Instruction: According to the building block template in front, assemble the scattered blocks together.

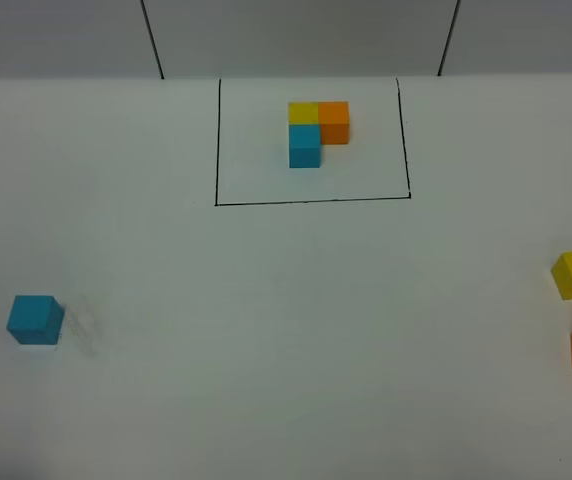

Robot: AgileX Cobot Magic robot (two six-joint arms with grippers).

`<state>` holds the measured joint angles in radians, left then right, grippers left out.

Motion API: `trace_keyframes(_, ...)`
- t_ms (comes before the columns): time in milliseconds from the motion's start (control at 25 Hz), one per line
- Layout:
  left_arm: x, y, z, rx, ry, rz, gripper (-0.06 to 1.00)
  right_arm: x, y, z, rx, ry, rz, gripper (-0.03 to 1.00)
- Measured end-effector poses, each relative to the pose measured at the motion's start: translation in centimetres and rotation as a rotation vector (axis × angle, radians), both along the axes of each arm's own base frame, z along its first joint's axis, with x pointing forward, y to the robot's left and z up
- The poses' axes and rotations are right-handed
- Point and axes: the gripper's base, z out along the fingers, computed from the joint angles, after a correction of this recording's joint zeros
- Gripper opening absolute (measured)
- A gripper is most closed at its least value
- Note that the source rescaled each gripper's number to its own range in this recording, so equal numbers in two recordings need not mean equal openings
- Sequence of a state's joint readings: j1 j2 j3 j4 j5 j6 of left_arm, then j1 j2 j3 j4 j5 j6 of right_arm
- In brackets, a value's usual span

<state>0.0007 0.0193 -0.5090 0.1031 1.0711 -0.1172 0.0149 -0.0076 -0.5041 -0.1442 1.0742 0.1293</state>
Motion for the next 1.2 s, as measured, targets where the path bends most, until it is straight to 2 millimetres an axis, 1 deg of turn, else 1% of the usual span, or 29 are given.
trace_keyframes(80, 0.9, 0.0, 0.5, -0.051, 0.053, 0.042, 0.68, 0.0, 0.0, 0.0, 0.000, 0.000, 0.000, 0.01)
trace_keyframes(200, 3.2, 0.1, 1.3, -0.073, 0.179, 0.079, 0.68, 0.0, 0.0, 0.0, 0.000, 0.000, 0.000, 0.01)
trace_keyframes(280, 5.3, 0.1, 1.8, -0.073, 0.263, 0.086, 0.68, 0.0, 0.0, 0.0, 0.000, 0.000, 0.000, 0.01)
trace_keyframes(400, 9.0, 0.2, 2.0, -0.054, 0.368, 0.087, 0.68, 0.0, 0.0, 0.0, 0.000, 0.000, 0.000, 0.01)
trace_keyframes(560, 13.7, 0.2, 1.2, -0.033, 0.439, 0.060, 0.68, 0.0, 0.0, 0.0, 0.000, 0.000, 0.000, 0.01)
trace_keyframes(680, 17.0, 0.1, -0.5, -0.029, 0.496, 0.046, 0.68, 0.0, 0.0, 0.0, 0.000, 0.000, 0.000, 0.01)
trace_keyframes(880, 21.0, -0.6, -4.0, -0.076, 0.570, -0.013, 0.68, 0.0, 0.0, 0.0, 0.000, 0.000, 0.000, 0.01)
trace_keyframes(960, 22.3, -1.0, -5.4, -0.105, 0.594, -0.055, 0.68, 0.0, 0.0, 0.0, 0.000, 0.000, 0.000, 0.01)
trace_keyframes(1080, 23.7, -1.5, -7.4, -0.145, 0.625, -0.095, 0.68, 0.0, 0.0, 0.0, 0.000, 0.000, 0.000, 0.01)
trace_keyframes(1200, 24.6, -1.7, -9.1, -0.156, 0.660, -0.108, 0.68, 0.0, 0.0, 0.0, 0.000, 0.000, 0.000, 0.01)
